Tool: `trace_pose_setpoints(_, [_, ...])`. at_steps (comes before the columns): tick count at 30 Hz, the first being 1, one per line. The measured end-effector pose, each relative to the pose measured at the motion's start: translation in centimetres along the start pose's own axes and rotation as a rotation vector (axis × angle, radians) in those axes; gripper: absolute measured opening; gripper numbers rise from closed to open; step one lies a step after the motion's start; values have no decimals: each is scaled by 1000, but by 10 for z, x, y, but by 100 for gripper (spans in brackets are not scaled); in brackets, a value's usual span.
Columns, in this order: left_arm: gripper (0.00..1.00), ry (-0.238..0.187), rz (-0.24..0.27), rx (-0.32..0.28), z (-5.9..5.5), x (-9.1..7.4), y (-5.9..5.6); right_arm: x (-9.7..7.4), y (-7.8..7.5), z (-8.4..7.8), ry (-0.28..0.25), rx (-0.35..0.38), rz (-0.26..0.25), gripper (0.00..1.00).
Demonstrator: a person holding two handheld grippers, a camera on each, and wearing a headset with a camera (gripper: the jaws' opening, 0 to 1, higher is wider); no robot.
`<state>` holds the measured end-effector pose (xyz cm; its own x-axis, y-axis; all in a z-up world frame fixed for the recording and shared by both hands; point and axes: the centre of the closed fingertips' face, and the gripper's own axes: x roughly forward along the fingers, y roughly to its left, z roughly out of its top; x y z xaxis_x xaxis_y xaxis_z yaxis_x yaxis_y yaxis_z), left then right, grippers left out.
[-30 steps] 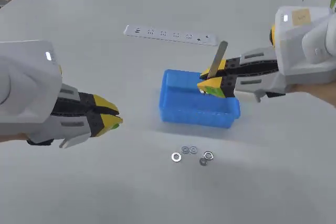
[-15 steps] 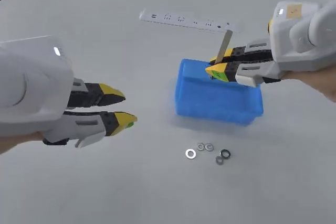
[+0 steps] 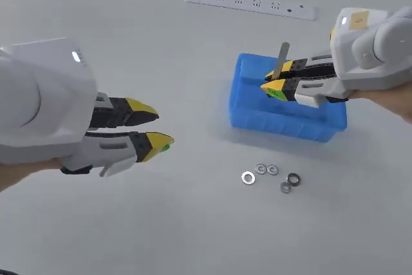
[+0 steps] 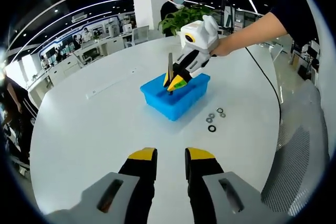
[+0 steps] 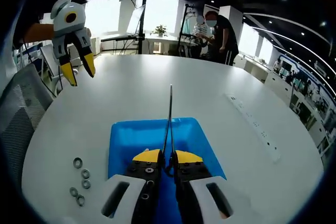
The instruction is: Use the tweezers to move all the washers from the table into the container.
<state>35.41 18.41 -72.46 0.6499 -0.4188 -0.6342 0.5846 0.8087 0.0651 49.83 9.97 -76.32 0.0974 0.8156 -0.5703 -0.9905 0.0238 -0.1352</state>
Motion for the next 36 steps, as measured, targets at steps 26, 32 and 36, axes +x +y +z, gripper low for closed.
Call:
trace_pose_setpoints(26, [26,-72,-45,12,46,24,-1,4,4,-7,-7,5,16,10])
trace_pose_setpoints(32, [32,-126,-79,2,63,30,2,4,4,-7,-5,5,17,11])
trace_pose_setpoints(36, [38,-162,-114,42,80,49,3,3,5,-8,-4,7,18,11])
